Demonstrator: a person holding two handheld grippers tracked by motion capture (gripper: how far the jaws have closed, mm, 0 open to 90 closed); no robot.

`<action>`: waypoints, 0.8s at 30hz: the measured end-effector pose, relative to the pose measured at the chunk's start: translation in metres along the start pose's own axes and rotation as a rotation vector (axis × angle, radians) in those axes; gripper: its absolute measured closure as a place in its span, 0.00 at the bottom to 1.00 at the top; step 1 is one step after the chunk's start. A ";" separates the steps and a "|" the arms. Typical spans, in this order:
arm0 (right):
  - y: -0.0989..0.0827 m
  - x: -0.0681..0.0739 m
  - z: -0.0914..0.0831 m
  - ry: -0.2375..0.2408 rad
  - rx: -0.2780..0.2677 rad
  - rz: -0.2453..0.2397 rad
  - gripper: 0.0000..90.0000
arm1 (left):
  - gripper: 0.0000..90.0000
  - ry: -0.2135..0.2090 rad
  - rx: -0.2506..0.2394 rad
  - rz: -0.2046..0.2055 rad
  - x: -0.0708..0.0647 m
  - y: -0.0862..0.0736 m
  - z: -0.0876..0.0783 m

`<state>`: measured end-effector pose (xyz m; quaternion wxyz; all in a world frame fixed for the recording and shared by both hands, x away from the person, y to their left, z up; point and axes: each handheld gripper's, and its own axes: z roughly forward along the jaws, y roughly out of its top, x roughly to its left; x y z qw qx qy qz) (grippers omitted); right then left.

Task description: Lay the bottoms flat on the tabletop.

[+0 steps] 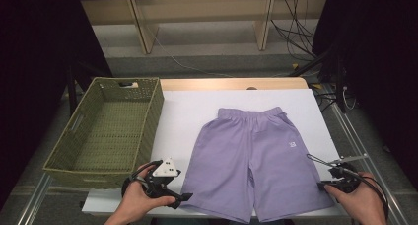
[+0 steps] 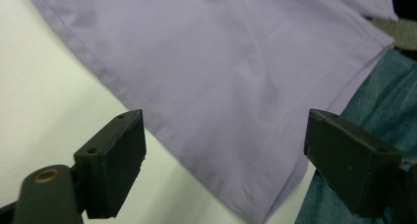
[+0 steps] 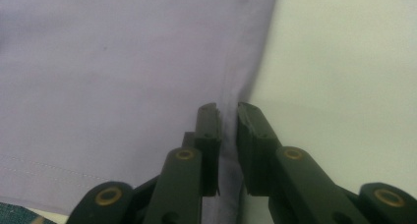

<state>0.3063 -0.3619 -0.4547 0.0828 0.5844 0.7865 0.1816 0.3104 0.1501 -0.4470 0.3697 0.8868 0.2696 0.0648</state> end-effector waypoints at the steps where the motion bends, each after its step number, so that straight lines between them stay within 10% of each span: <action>1: 0.000 0.000 0.000 0.000 0.001 0.002 0.90 | 0.18 0.010 -0.002 -0.003 0.000 0.000 0.001; 24: 0.002 -0.010 -0.002 -0.096 -0.010 0.018 1.00 | 0.27 0.021 0.037 0.041 -0.007 0.018 0.039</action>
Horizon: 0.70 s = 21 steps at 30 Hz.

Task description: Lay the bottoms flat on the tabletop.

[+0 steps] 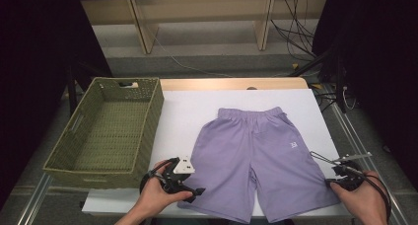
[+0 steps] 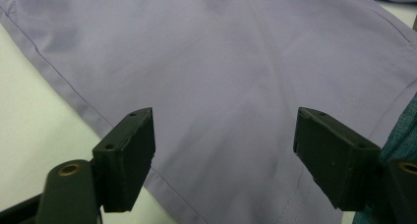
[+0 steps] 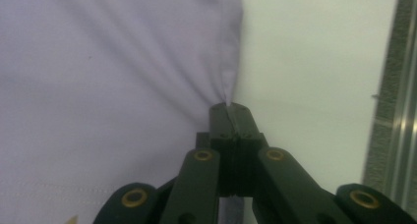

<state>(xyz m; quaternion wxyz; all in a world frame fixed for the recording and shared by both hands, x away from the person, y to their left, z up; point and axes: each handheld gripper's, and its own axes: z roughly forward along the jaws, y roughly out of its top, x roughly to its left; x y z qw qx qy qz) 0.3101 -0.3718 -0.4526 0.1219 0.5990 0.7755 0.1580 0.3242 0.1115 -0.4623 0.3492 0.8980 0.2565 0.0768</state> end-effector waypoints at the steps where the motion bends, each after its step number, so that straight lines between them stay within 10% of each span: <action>1: 0.000 -0.002 0.000 -0.001 0.004 -0.001 1.00 | 0.27 0.001 -0.001 -0.001 0.000 0.000 0.000; 12: -0.001 -0.002 0.000 0.000 -0.002 0.002 0.97 | 0.18 0.029 -0.019 -0.003 0.001 0.000 -0.004; 21: 0.003 0.001 0.000 0.038 -0.174 -0.004 0.62 | 0.13 0.051 -0.066 -0.035 0.004 -0.001 -0.008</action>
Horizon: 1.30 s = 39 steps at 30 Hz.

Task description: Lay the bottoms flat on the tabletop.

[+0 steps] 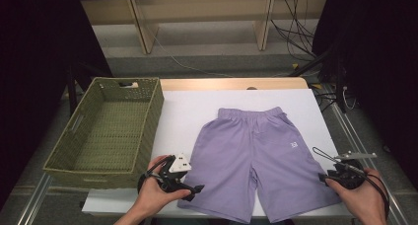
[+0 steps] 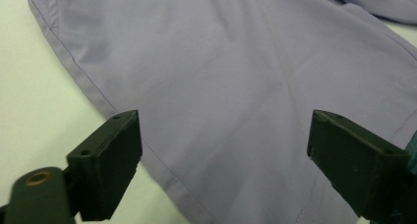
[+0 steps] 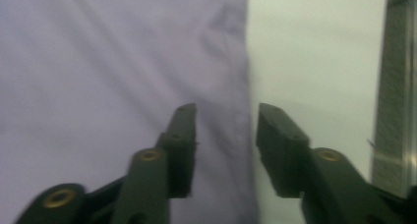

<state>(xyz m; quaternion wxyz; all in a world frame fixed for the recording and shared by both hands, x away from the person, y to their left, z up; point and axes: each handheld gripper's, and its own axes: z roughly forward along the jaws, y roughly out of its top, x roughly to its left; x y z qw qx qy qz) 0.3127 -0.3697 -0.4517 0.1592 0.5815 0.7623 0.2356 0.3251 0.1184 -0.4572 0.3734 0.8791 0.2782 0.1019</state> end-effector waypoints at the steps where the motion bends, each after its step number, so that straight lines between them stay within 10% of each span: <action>1: 0.001 0.002 0.001 0.010 -0.017 -0.006 0.59 | 0.13 0.002 -0.004 -0.003 0.000 0.000 0.000; 13: 0.012 0.043 0.014 0.211 -0.274 -0.124 0.29 | 0.00 0.027 -0.037 -0.023 0.004 -0.002 -0.003; 39: 0.032 0.112 0.039 0.373 -0.363 -0.307 0.24 | 0.00 0.040 -0.058 -0.050 0.009 -0.014 -0.006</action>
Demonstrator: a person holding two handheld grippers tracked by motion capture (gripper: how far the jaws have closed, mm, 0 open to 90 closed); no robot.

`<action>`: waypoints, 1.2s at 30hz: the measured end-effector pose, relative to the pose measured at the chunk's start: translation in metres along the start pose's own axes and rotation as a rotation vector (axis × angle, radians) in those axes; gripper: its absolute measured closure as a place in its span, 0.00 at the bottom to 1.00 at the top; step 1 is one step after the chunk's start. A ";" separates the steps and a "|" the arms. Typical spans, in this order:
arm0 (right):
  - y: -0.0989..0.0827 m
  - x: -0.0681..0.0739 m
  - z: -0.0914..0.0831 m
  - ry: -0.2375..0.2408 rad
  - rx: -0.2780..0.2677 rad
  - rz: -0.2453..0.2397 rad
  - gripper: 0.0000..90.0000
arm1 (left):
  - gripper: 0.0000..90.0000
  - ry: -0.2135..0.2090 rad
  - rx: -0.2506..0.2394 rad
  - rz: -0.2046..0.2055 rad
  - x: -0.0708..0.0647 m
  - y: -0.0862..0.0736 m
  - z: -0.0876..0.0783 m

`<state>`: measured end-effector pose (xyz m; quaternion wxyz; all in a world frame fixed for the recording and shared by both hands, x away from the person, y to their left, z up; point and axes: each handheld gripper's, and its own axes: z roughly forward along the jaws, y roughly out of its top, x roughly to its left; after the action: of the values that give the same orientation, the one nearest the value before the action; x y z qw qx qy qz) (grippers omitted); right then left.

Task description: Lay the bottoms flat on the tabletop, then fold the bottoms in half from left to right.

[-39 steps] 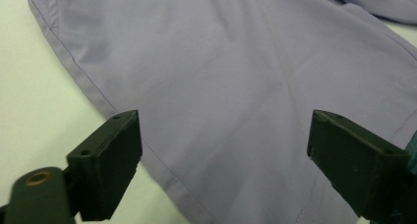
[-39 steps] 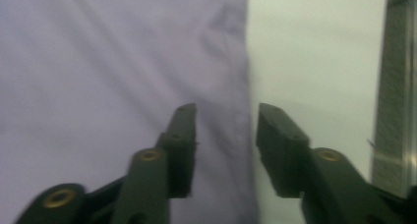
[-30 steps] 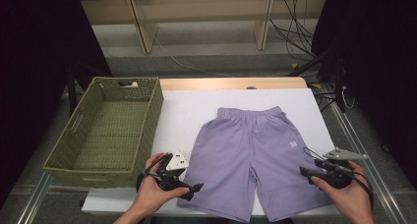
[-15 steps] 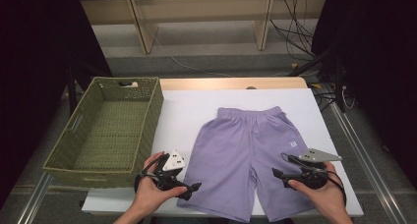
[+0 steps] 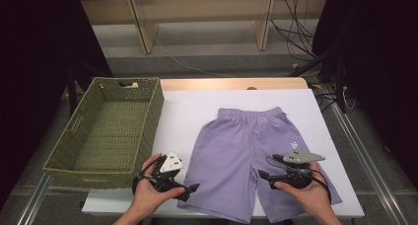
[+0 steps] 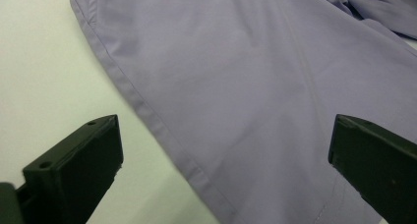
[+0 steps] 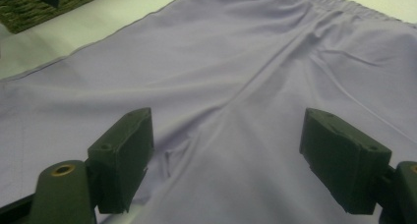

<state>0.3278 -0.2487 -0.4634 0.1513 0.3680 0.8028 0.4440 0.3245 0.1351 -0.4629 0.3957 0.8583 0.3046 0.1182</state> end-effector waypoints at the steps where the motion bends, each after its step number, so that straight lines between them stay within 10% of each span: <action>1: 0.001 0.001 0.001 0.003 0.000 0.000 0.24 | 0.00 -0.001 0.000 0.001 0.000 0.000 0.000; 36: 0.005 0.006 0.004 -0.002 -0.043 -0.040 0.25 | 0.02 0.012 0.009 0.000 -0.002 -0.001 0.000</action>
<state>0.3285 -0.2399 -0.4611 0.1687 0.3492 0.8001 0.4576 0.3222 0.1350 -0.4636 0.3899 0.8595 0.3073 0.1218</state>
